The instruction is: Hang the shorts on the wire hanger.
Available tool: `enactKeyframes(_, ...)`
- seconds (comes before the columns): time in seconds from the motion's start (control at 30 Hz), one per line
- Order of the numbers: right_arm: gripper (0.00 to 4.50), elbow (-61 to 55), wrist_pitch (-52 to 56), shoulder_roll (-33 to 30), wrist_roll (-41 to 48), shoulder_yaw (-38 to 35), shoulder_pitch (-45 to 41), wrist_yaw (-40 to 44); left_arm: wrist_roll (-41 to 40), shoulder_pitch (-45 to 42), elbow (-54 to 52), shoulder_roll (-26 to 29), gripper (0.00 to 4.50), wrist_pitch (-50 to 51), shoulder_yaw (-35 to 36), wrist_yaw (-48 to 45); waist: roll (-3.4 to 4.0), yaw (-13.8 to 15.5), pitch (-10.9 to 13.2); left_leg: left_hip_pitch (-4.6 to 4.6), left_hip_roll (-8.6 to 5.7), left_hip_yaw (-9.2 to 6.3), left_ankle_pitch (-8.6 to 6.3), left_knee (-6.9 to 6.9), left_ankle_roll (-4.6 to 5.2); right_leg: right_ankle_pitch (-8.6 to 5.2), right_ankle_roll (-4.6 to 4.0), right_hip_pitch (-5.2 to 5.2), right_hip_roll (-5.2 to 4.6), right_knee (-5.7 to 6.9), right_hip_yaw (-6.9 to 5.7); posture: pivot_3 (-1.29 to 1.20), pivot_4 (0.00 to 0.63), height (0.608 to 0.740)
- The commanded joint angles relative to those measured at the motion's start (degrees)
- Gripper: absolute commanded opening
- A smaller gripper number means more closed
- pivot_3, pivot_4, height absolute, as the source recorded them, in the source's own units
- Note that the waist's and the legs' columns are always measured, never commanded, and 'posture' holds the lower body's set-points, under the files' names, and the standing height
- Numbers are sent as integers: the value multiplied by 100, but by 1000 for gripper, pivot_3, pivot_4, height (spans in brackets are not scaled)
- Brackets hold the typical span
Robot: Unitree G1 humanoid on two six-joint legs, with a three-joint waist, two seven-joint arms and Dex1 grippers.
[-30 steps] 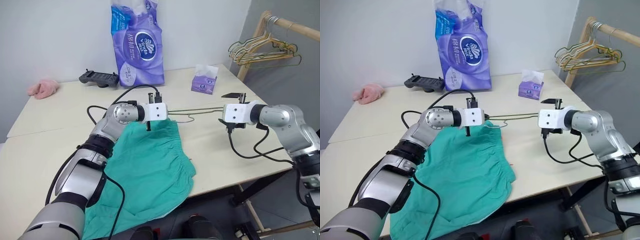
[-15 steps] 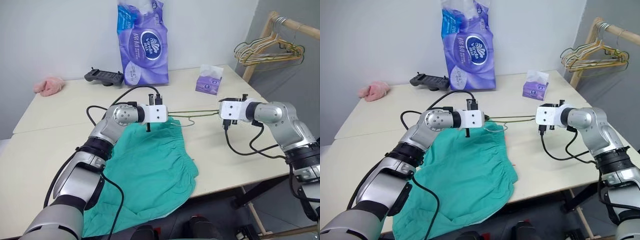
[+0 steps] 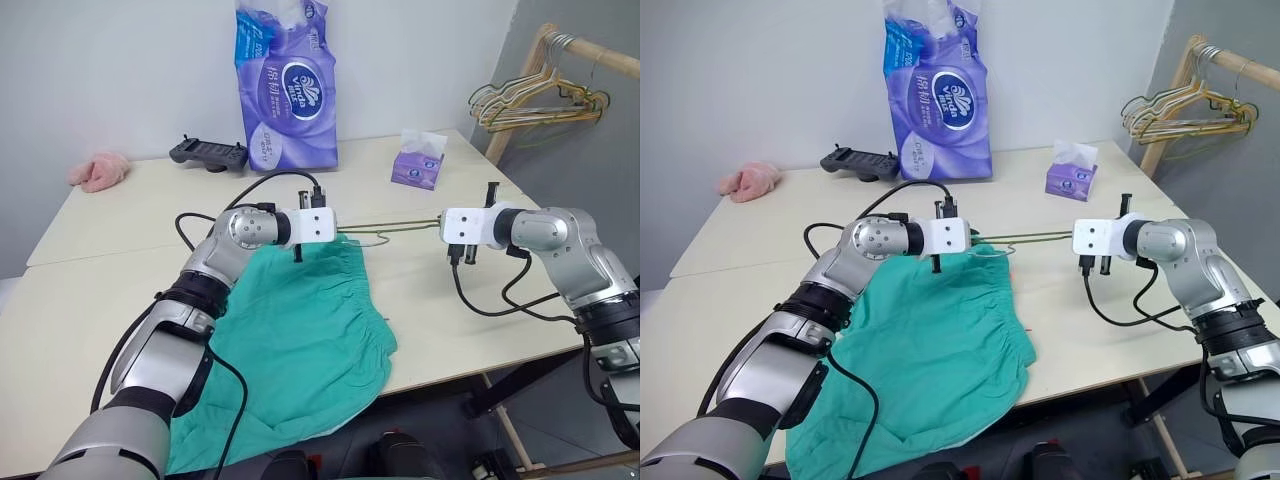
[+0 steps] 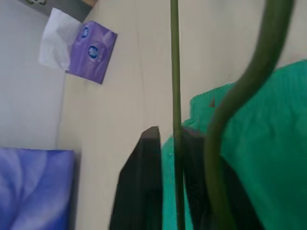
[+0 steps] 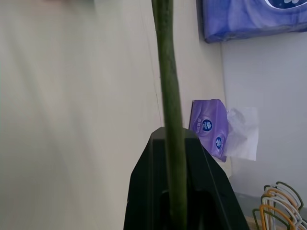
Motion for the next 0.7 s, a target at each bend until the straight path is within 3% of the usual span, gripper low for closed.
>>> enactKeyframes(0.03, 0, -89, -35, -101, 82, -209, -8, 0, -617, -63, -427, 46, 1892, 182, 351, -457, 0, 0, 0, 0, 0, 0, 0, 0, 0, 0, 0, 0, 0, 0, 0, -55, 40, 740)
enactKeyframes(0.3, 0, 168, 299, -151, 578, -486, 283, 260, -1736, 264, -976, 630, 4435, 208, 858, -1599, 0, -28, 0, 2, 2, 2, 0, 0, 0, 0, -1, 0, 0, 3, 3, -51, 39, 740)
enactKeyframes(0.43, 0, 724, 277, -543, 826, -701, 577, 526, -2212, 599, -1316, 1072, 4476, 753, 1305, -1751, 0, -22, 0, 2, 3, 0, 0, 4, 0, 0, -1, 0, 2, 3, 0, -54, 42, 740)
enactKeyframes(0.53, 0, 1007, 694, -817, 1301, -861, 821, 1239, -2665, 1073, -1748, 1415, 4476, 1653, 1605, -1955, 0, -27, 0, 2, 2, 3, 0, 3, 1, 0, 0, 1, 1, -2, 1, -53, 42, 740)
enactKeyframes(0.7, 0, 724, 2743, -1373, 2537, -711, 1382, 3662, -3570, 2670, -3181, 1766, 4476, 2993, 1938, -2247, 4, -55, -2, 5, 7, 1, -4, 3, 7, -1, 0, 2, 0, 0, 1, -38, 42, 740)
